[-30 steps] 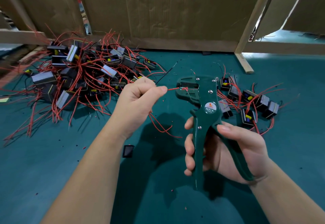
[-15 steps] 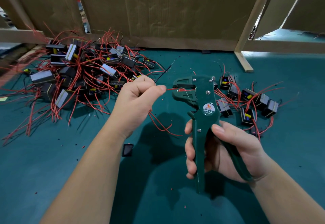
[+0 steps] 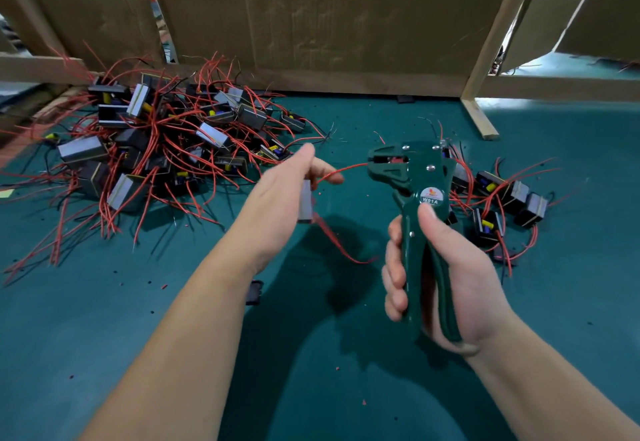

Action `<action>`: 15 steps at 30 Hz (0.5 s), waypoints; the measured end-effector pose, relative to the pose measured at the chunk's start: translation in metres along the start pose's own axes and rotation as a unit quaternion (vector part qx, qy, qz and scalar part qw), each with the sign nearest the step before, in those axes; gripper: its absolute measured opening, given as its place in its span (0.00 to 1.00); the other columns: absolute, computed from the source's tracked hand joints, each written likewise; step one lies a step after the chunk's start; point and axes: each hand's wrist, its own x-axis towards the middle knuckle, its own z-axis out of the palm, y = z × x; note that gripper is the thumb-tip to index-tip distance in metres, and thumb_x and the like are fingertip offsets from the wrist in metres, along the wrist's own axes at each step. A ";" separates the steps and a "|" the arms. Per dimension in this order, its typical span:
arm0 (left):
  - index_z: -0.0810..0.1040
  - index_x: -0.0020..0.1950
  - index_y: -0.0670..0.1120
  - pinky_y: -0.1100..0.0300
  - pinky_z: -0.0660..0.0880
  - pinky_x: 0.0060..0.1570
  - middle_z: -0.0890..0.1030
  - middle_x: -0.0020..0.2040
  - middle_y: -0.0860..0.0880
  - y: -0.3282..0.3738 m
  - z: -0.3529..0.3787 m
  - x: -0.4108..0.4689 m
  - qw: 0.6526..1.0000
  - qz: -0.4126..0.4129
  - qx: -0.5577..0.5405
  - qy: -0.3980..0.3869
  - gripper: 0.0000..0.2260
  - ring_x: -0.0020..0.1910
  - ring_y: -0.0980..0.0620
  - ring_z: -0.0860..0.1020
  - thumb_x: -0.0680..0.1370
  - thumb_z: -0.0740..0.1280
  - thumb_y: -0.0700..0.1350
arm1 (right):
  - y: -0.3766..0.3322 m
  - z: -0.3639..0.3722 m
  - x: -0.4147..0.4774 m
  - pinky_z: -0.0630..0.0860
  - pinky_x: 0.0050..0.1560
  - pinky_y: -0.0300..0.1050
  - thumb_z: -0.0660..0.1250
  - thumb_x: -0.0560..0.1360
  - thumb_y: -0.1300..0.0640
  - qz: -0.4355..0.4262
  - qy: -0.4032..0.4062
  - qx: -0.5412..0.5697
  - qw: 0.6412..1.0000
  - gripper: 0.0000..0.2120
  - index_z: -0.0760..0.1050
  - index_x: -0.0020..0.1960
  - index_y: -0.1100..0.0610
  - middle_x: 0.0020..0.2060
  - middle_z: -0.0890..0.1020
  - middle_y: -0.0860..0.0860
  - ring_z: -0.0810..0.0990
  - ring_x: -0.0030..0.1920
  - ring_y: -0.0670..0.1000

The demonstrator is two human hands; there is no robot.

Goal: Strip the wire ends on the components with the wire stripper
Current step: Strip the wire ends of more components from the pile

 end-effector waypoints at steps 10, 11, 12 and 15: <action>0.75 0.50 0.46 0.60 0.68 0.41 0.70 0.36 0.51 0.010 0.023 -0.006 0.952 -0.095 -0.291 0.009 0.24 0.34 0.54 0.69 0.80 0.48 0.62 | 0.004 -0.006 0.005 0.78 0.41 0.64 0.67 0.67 0.59 -0.037 -0.050 -0.031 0.998 0.13 0.77 0.51 0.63 0.45 0.80 0.60 0.80 0.35 0.63; 0.75 0.50 0.46 0.60 0.69 0.43 0.71 0.37 0.51 0.010 0.021 -0.006 0.957 -0.088 -0.276 0.013 0.24 0.36 0.54 0.70 0.81 0.47 0.61 | 0.005 -0.004 0.006 0.78 0.40 0.64 0.65 0.68 0.60 -0.048 -0.030 -0.036 0.998 0.13 0.77 0.51 0.63 0.44 0.80 0.59 0.80 0.35 0.63; 0.76 0.52 0.48 0.60 0.70 0.46 0.72 0.40 0.52 0.009 0.018 -0.005 0.968 -0.072 -0.238 0.030 0.23 0.38 0.54 0.71 0.81 0.46 0.60 | 0.006 -0.003 0.007 0.78 0.40 0.64 0.64 0.68 0.61 -0.068 -0.011 -0.036 0.997 0.14 0.76 0.52 0.64 0.44 0.80 0.58 0.80 0.35 0.63; 0.74 0.59 0.52 0.58 0.63 0.62 0.71 0.50 0.58 -0.005 0.001 -0.002 0.982 0.066 0.058 0.167 0.17 0.55 0.53 0.69 0.83 0.49 0.55 | 0.002 -0.007 0.009 0.80 0.40 0.61 0.63 0.69 0.62 -0.174 0.060 -0.026 0.983 0.13 0.75 0.53 0.62 0.43 0.82 0.55 0.80 0.36 0.62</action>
